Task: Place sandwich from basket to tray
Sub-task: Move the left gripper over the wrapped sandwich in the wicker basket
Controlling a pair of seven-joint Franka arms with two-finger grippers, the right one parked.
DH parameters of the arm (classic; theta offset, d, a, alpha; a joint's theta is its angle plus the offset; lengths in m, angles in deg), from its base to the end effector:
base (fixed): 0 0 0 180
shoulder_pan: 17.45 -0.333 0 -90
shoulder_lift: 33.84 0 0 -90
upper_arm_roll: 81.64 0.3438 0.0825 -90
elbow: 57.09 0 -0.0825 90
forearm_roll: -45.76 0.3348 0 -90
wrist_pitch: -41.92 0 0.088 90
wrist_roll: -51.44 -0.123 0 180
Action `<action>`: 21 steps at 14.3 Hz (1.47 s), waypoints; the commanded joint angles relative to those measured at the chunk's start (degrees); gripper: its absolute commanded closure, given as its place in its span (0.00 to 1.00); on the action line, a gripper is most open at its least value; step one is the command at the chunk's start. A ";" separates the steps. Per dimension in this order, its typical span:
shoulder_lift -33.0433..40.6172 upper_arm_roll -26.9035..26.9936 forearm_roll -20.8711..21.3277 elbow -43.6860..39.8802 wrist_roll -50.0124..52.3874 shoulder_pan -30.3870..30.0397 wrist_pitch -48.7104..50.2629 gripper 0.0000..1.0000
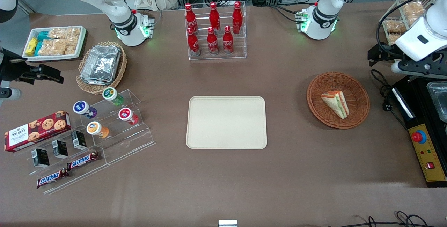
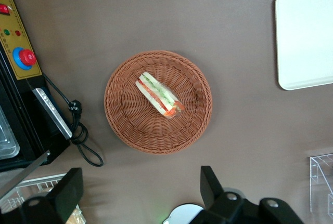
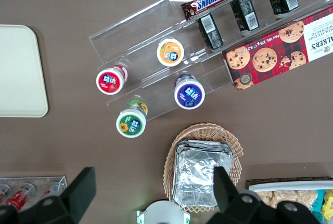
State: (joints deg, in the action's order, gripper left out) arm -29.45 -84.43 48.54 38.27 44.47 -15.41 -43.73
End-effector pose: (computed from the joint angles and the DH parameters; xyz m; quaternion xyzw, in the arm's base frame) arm 0.4671 -0.0342 0.6284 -0.9934 0.1018 0.0469 0.0252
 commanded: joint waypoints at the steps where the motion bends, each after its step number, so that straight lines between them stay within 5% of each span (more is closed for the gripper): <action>1: -1.93 0.23 0.48 -3.69 -1.56 -0.02 1.53 0.00; 5: -3.16 0.32 1.87 -3.00 8.65 -0.10 1.53 0.00; 13: 7.38 0.50 0.74 29.40 45.07 -0.10 -24.70 0.01; 21: -2.19 0.50 1.00 38.83 69.26 -0.10 -43.79 0.01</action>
State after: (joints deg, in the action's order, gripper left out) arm -29.09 -83.96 49.29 75.42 108.51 -15.55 -82.68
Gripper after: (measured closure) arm 0.000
